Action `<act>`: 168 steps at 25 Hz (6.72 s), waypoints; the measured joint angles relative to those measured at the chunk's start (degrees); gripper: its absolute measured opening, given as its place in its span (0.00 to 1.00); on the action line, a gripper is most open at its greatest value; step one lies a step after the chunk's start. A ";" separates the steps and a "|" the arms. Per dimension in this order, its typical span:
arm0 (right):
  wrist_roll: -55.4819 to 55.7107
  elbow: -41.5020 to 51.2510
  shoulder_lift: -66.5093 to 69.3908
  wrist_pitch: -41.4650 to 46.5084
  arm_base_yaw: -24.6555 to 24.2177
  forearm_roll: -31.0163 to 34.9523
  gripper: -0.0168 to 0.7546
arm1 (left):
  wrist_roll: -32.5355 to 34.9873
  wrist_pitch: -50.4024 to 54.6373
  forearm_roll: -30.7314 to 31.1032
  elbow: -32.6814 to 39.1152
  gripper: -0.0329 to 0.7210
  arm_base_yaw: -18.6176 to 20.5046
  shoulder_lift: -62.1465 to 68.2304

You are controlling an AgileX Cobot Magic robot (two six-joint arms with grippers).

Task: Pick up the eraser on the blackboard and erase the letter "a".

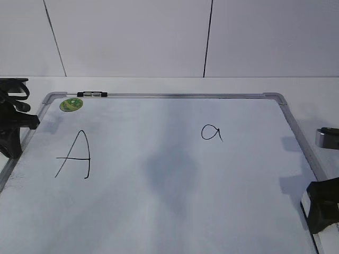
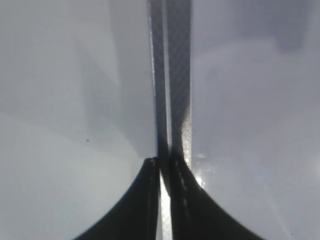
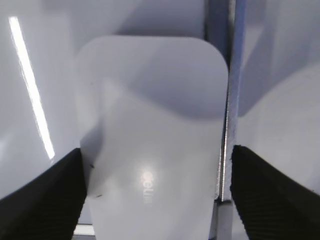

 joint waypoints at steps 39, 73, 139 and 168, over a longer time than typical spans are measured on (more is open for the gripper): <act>0.10 0.00 1.28 -0.23 0.09 1.84 0.75 | 0.00 -0.10 0.00 0.00 0.06 0.00 0.00; 0.09 -33.36 13.04 12.96 0.09 -0.52 0.72 | 0.00 -0.10 0.00 0.00 0.07 0.00 0.00; 1.52 -67.30 44.82 17.47 7.98 -6.44 0.72 | 0.00 0.68 -0.05 -0.13 0.07 0.00 0.00; 1.52 -68.20 38.09 17.18 20.31 -1.44 0.72 | 0.00 0.77 -0.05 -0.13 0.07 0.00 0.00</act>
